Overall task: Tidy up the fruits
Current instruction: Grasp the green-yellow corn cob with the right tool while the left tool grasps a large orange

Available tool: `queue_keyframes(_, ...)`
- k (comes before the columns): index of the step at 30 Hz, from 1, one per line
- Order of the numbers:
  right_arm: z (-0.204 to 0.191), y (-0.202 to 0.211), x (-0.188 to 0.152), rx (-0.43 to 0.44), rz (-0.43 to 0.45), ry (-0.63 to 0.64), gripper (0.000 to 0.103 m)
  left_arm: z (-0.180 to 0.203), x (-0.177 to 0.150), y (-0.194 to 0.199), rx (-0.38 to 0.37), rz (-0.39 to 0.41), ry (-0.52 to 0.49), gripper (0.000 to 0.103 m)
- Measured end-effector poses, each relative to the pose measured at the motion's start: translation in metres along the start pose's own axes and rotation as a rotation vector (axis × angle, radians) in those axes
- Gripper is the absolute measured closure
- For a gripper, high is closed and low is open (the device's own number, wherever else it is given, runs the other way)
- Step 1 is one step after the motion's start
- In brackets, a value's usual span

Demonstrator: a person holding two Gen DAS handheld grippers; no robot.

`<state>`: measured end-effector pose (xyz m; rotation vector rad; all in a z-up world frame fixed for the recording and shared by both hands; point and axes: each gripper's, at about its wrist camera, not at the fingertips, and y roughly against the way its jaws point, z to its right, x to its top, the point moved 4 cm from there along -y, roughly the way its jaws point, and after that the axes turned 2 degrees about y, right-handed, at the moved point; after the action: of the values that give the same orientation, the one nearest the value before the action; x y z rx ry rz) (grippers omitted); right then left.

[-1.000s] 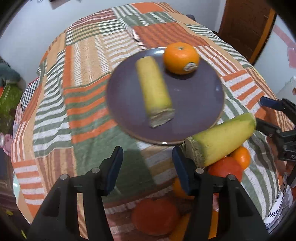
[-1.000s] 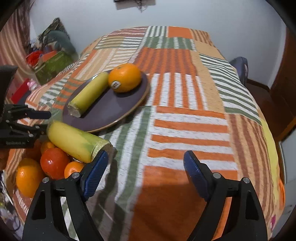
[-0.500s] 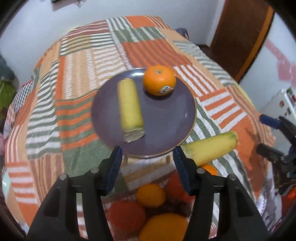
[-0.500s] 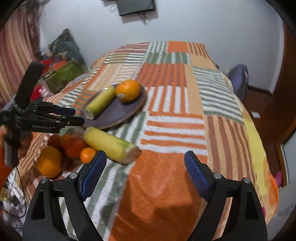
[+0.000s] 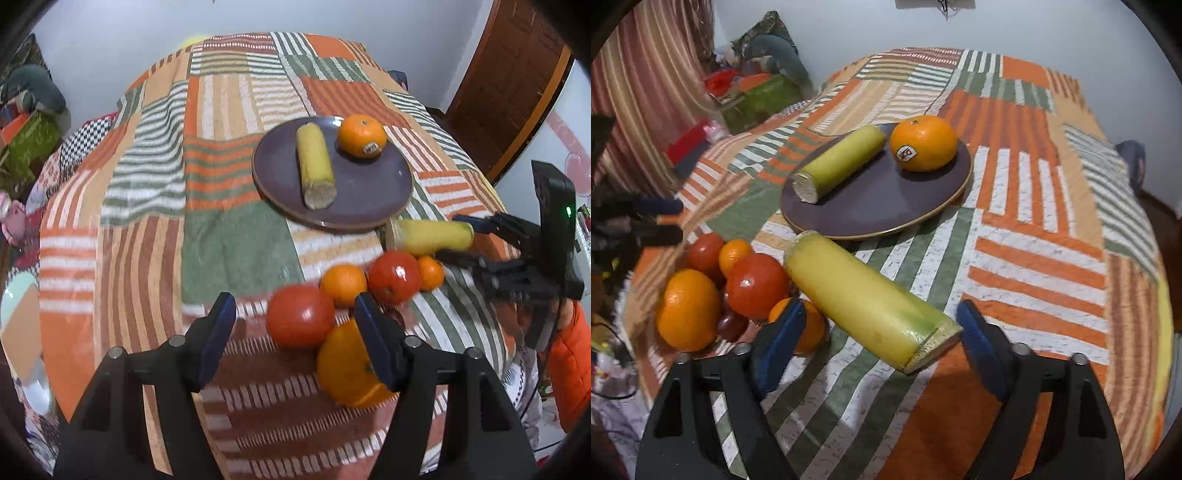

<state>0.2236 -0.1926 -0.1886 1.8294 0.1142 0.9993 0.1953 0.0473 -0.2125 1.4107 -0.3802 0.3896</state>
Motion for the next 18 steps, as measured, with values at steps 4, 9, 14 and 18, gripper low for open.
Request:
queue_keyframes(4,0.005,0.010,-0.007,0.027,0.008,-0.015,0.047,0.008,-0.016,-0.001,0.007,-0.005,0.011,0.035)
queue_keyframes(9,0.000,0.026,-0.021,0.009,0.016,-0.009,0.061,0.013,-0.026,0.006,0.009,0.002,0.038,0.034)
queue_keyframes(14,-0.007,0.040,-0.039,-0.044,0.004,-0.026,0.068,0.019,-0.038,0.012,-0.024,-0.006,0.062,0.032)
queue_keyframes(18,-0.016,0.051,-0.048,-0.084,-0.003,-0.021,0.070,0.029,-0.045,0.006,-0.034,-0.025,0.055,0.031)
